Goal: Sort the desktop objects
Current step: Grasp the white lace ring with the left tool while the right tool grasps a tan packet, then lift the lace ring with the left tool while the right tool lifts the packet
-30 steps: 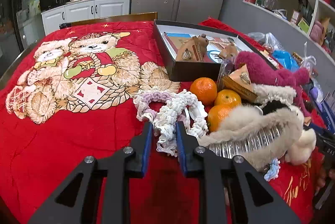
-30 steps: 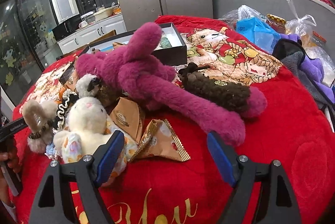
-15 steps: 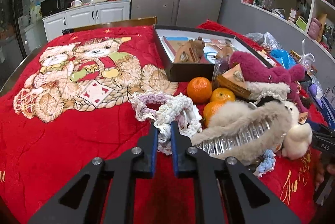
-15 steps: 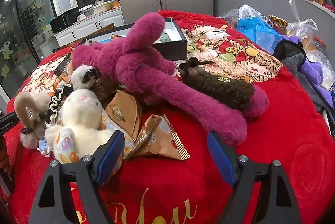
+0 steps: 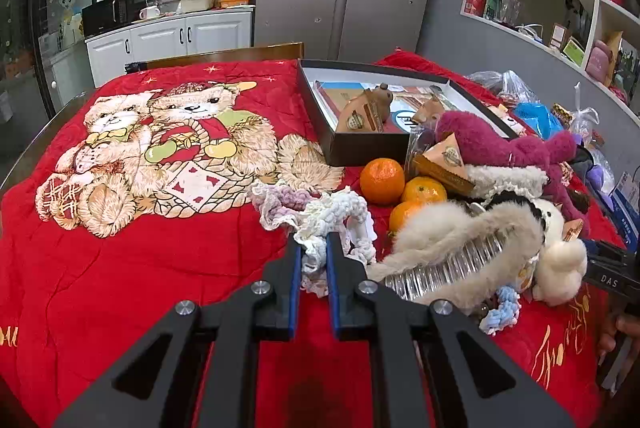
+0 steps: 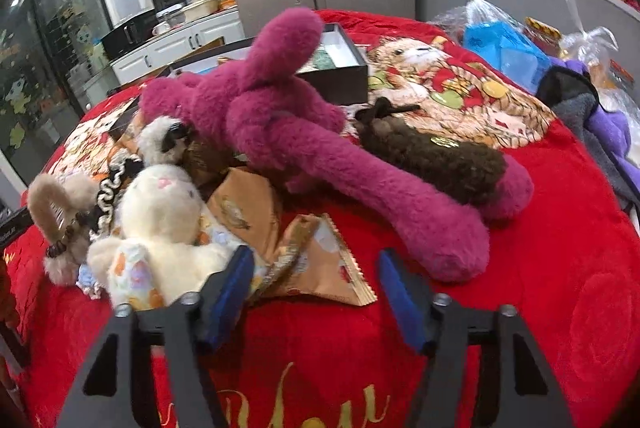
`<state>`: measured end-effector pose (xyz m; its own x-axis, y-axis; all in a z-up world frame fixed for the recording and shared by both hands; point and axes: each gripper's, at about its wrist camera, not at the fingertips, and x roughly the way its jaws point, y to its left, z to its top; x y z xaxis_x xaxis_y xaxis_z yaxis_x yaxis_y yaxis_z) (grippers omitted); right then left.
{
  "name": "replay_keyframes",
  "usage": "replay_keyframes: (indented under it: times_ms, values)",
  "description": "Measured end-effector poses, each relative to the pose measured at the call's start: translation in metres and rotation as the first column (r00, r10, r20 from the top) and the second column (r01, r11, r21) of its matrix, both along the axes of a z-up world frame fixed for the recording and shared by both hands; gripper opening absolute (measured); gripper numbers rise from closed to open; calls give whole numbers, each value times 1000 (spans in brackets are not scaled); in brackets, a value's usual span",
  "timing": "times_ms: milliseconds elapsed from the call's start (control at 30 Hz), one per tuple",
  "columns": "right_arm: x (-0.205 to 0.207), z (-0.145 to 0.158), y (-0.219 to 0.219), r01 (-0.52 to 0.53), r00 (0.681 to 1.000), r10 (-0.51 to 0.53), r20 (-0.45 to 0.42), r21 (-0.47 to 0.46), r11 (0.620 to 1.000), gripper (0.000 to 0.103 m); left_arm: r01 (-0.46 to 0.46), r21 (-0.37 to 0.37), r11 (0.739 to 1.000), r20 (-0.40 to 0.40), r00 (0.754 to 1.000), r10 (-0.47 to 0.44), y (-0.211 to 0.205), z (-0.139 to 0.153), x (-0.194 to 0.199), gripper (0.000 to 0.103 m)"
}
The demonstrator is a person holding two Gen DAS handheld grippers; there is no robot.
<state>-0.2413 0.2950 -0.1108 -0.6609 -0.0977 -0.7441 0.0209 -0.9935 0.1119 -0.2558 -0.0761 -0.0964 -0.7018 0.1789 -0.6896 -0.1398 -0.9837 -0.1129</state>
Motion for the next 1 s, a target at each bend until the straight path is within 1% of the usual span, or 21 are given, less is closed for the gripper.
replay_keyframes:
  times_ms: [67,100,200,267,300,400,433,500,533,567,600,667,733,833,1000]
  values:
    - [1,1,-4,-17,1000,17,-6,7,1000,50,-6,-10,1000,7,1000,6,0,-1,-1,14]
    - [1,1,-6,-19,1000,19,-7,12,1000,49,-7,-15,1000,9,1000,7,1,-2,-1,15]
    - [2,2,-7,-19,1000,19,-11,18,1000,48,-16,-20,1000,14,1000,17,0,-2,-1,27]
    - [3,2,-7,-19,1000,19,-10,16,1000,48,-31,-10,999,15,999,31,-3,-1,1,50]
    - [3,2,-7,-19,1000,19,-10,15,1000,48,-36,-5,999,9,999,36,-4,0,2,53]
    - [3,2,-7,-20,1000,20,-9,17,1000,48,-35,-4,999,-10,999,34,-5,2,5,53]
    - [3,2,-6,-20,1000,20,-9,17,1000,48,-27,-5,1000,-7,1000,27,-4,1,4,52]
    - [3,2,-7,-20,1000,20,-9,17,1000,48,-11,-15,1000,7,1000,11,0,-2,3,48]
    - [3,2,-6,-20,1000,20,-9,17,1000,48,-1,-25,1000,17,1000,1,2,-5,2,39]
    - [3,2,-6,-20,1000,20,-9,16,1000,48,7,-30,1000,27,1000,-6,4,-7,1,34]
    - [3,2,-7,-20,1000,20,-9,16,1000,48,15,-30,999,37,999,-14,6,-9,0,32]
    - [3,2,-6,-20,1000,20,-9,17,1000,48,28,-20,999,49,998,-27,7,-12,0,19]
    - [3,2,-6,-20,1000,20,-9,17,1000,48,25,-25,999,51,998,-24,7,-14,-1,13]
    - [3,2,-6,-20,1000,20,-9,17,1000,48,25,-4,1000,54,998,-25,5,-14,-1,11]
    - [3,2,-6,-20,1000,20,-9,17,1000,48,23,2,1000,50,998,-24,4,-12,-1,10]
